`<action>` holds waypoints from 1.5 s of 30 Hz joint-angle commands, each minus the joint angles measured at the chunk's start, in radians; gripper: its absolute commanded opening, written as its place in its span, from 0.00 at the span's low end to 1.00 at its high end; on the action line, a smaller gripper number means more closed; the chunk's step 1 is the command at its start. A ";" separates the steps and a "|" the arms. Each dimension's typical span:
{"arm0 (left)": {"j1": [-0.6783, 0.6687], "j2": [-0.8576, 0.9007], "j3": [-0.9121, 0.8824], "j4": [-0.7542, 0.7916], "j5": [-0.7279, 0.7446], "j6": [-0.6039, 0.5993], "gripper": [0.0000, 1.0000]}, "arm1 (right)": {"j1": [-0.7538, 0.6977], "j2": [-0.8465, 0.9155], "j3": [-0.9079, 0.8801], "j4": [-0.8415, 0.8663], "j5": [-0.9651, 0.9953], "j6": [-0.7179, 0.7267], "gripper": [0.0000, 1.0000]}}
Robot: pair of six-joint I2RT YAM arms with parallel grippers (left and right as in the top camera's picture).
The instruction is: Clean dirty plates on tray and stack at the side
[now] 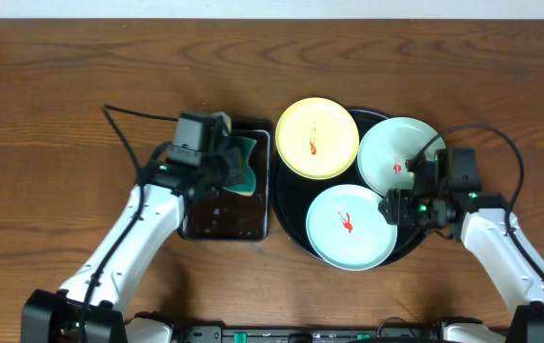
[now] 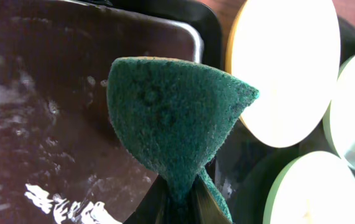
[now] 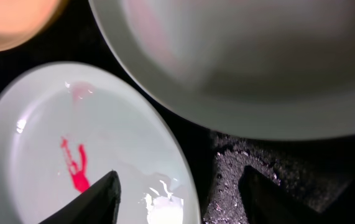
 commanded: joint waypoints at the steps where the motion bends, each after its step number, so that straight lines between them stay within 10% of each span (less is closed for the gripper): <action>1: 0.058 -0.008 -0.006 -0.003 0.098 -0.013 0.07 | 0.017 0.002 -0.043 0.032 -0.015 0.006 0.60; 14: 0.284 -0.007 -0.006 0.019 0.529 0.180 0.07 | 0.017 0.002 -0.086 0.132 -0.015 0.031 0.19; 45: 0.312 -0.007 -0.006 0.261 0.604 0.253 0.07 | 0.018 0.002 -0.089 0.136 -0.019 0.030 0.19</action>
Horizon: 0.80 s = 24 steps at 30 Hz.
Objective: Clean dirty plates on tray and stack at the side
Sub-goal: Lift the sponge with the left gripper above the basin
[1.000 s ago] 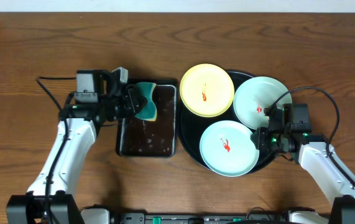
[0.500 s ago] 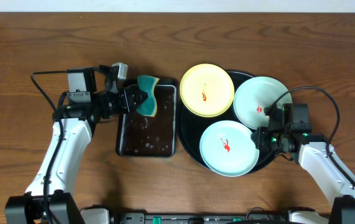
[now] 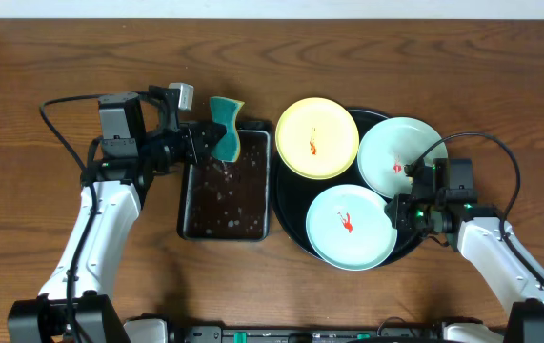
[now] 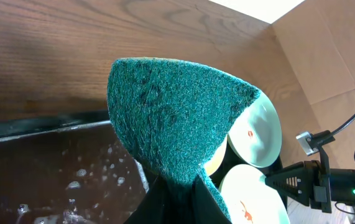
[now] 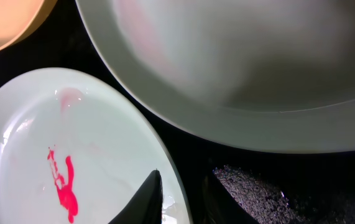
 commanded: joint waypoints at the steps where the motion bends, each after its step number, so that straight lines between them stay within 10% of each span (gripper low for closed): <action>1: 0.003 -0.008 -0.006 0.009 0.027 -0.015 0.07 | 0.020 0.002 -0.010 0.002 -0.012 0.004 0.19; 24: 0.003 -0.007 -0.006 -0.030 0.019 -0.020 0.07 | 0.031 0.002 -0.069 0.054 -0.011 0.005 0.01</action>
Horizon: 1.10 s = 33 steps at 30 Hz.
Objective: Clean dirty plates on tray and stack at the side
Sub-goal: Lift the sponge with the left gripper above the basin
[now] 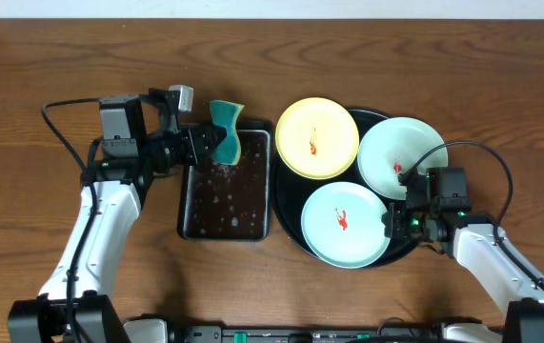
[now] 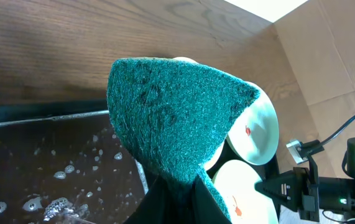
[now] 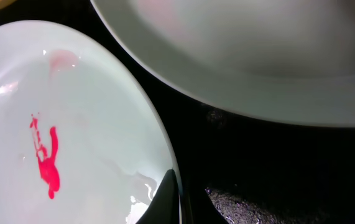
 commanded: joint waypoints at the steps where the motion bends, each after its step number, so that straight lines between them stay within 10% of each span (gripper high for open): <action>1: 0.003 -0.008 -0.006 0.001 0.019 0.002 0.07 | 0.006 0.003 -0.005 0.008 0.008 0.000 0.01; 21: 0.003 -0.008 -0.006 0.006 0.031 0.002 0.07 | 0.006 0.003 -0.005 0.012 0.008 0.000 0.01; 33: 0.076 -0.008 -0.006 0.184 0.556 0.002 0.07 | 0.006 0.003 -0.005 0.012 0.008 0.000 0.01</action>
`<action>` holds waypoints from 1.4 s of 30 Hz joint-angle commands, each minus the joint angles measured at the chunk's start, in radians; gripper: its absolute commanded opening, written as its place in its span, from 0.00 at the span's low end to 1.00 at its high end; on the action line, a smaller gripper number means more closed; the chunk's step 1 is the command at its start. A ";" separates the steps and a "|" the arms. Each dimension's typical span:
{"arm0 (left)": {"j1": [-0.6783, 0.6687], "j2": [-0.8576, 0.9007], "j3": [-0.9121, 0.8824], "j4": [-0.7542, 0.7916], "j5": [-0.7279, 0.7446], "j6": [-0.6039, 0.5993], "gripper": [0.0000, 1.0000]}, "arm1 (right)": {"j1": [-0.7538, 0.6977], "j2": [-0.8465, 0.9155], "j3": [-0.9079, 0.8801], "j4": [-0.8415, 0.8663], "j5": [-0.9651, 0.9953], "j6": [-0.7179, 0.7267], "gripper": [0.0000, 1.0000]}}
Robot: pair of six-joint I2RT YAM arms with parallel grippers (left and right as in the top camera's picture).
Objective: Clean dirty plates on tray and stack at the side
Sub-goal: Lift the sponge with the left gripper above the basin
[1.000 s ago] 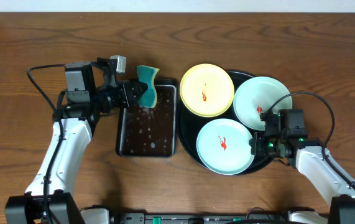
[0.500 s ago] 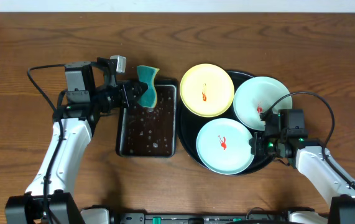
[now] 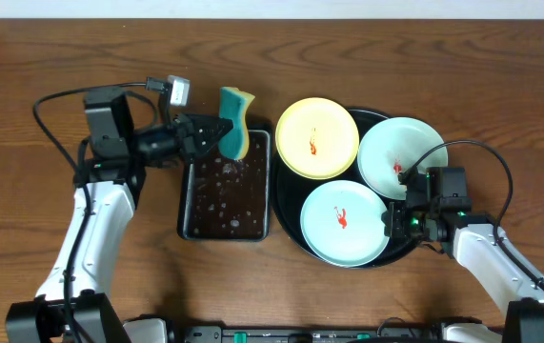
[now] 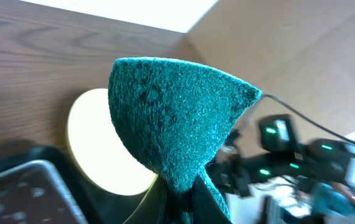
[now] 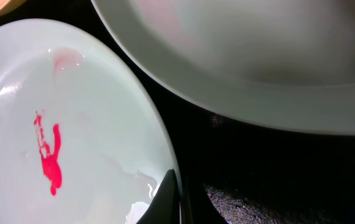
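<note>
A round black tray (image 3: 295, 224) carries a yellow plate (image 3: 317, 138), a pale green plate (image 3: 402, 157) and a light blue plate (image 3: 343, 224), each with a red smear. My right gripper (image 3: 392, 221) is shut on the blue plate's right rim (image 5: 165, 163). The red smear (image 5: 48, 158) shows in the right wrist view. My left gripper (image 3: 212, 136) is shut on a green and yellow sponge (image 3: 234, 122) (image 4: 177, 118), held above the far end of the dark water pan (image 3: 226, 186).
The dark rectangular pan holds soapy water and sits left of the tray. Bare wooden table (image 3: 43, 57) lies to the far left and along the back. Cables run from both arms over the table.
My left gripper has lifted and tilted with the sponge, its camera now looking across toward the yellow plate and the right arm. The right gripper stays shut on the blue plate's rim.
The sponge was held low over the pan while my right gripper stood open around the blue plate's rim. Then the sponge was raised at the pan's far end and the right fingers nearly shut. Then they shut on the rim, and the plate shifted slightly.
</note>
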 commanded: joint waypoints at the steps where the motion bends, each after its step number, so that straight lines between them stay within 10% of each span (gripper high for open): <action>1: 0.025 -0.008 -0.005 0.002 0.172 0.003 0.07 | 0.006 0.002 -0.005 0.002 0.011 0.000 0.01; 42: 0.039 -0.008 -0.005 0.002 0.190 0.003 0.07 | 0.006 0.002 -0.005 0.003 0.012 0.000 0.01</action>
